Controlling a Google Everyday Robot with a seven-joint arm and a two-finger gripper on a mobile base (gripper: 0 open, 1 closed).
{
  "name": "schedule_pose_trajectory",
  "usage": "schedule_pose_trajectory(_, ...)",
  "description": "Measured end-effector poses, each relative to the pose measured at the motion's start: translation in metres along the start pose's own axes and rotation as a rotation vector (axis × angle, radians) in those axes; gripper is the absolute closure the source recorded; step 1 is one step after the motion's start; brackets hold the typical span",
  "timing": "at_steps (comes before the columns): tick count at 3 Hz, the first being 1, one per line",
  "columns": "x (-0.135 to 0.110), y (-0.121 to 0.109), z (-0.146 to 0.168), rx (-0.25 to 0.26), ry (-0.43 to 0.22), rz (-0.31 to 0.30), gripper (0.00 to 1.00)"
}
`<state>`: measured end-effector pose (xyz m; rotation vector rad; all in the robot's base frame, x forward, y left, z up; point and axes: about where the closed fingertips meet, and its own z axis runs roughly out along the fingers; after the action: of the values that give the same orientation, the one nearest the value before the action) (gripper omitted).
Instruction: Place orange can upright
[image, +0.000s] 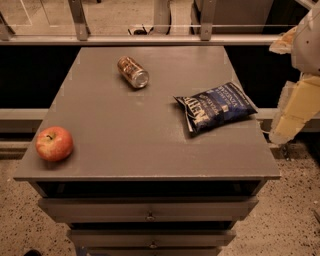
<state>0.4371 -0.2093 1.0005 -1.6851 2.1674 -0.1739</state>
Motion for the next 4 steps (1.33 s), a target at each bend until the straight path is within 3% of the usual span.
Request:
schedule_pose_trajectory(1, 0.0, 0.0, 0.0, 0.0, 0.0, 0.0, 0.0)
schedule_pose_trajectory(2, -0.044, -0.024, 0.016, 0.001, -0.072, -0.054, 0.0)
schedule_pose_trajectory(3, -0.12, -0.064, 0.049, -0.015, -0.162, -0.082, 0.0)
schedule_pose_trajectory(4, -0.201, -0.092, 0.094, -0.06, -0.226, -0.025, 0.0)
